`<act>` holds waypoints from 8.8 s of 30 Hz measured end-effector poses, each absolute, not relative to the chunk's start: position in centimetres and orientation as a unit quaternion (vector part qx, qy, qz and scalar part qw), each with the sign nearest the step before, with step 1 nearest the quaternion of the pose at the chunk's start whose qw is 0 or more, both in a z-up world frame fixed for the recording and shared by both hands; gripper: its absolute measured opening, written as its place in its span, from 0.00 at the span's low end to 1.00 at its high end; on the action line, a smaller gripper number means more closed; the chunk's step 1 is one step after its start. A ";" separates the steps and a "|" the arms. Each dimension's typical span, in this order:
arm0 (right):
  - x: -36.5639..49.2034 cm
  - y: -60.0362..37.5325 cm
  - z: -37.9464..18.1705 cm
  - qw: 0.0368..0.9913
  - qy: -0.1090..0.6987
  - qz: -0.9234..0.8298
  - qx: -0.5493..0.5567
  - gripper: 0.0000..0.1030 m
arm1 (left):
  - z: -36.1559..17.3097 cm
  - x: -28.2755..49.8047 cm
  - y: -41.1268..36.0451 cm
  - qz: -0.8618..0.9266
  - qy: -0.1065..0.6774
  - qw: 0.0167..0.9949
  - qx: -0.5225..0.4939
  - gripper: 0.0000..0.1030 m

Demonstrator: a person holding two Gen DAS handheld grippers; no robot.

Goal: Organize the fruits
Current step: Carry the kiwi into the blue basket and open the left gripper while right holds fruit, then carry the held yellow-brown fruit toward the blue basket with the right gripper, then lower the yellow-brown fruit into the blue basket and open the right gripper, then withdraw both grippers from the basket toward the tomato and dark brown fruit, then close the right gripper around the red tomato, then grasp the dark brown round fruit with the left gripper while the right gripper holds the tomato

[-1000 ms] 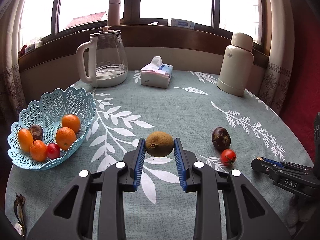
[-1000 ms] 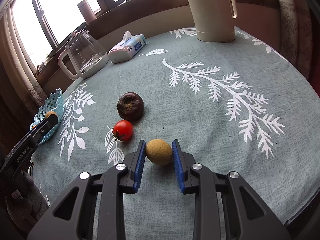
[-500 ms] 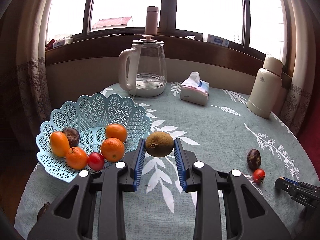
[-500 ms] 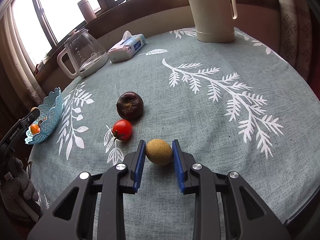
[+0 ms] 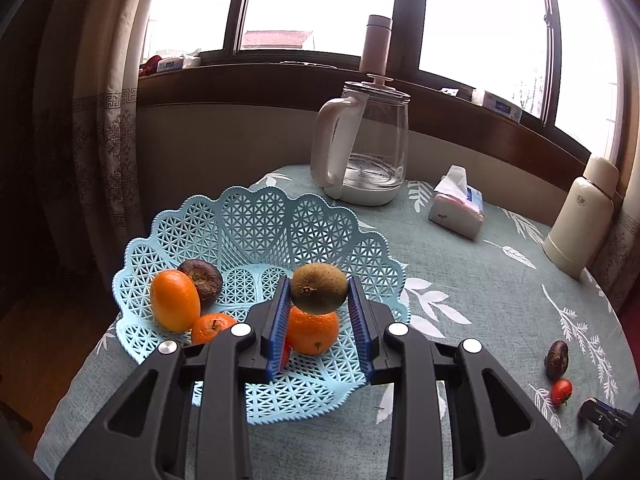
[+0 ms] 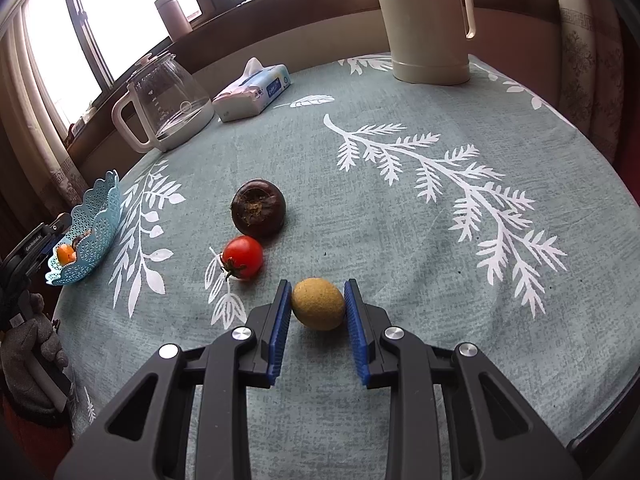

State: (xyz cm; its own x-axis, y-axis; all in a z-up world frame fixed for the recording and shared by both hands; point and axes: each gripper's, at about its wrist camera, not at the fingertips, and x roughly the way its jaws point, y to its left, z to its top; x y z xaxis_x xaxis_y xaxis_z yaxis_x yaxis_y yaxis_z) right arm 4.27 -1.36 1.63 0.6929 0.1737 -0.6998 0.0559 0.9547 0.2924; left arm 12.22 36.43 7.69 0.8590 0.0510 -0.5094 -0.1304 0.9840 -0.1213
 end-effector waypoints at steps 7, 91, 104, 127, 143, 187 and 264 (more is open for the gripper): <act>4.3 -1.4 1.6 0.908 0.391 0.031 0.145 0.27 | 7.3 12.5 37.7 0.069 0.257 0.959 -0.093 0.29; 15.9 22.5 8.2 0.898 0.362 0.243 0.066 0.43 | 8.2 7.6 41.3 0.204 0.156 0.955 -0.148 0.97; 13.3 18.7 7.5 0.910 0.349 0.203 0.096 0.43 | 8.9 6.9 40.3 0.210 0.131 0.961 -0.122 0.97; 10.5 10.5 5.5 0.918 0.355 0.115 0.137 0.44 | 9.1 6.8 38.7 0.209 0.118 0.967 -0.083 0.97; 8.3 4.2 4.4 0.919 0.356 0.050 0.160 0.45 | 9.0 7.1 37.9 0.208 0.120 0.969 -0.062 0.97; 6.6 3.4 3.6 0.921 0.379 0.049 0.069 0.27 | 10.5 5.4 28.2 0.069 0.118 0.988 0.074 0.97; 3.8 -2.8 3.9 0.936 0.321 0.005 0.146 0.27 | 3.2 14.9 15.2 -0.249 0.377 0.892 -0.032 0.19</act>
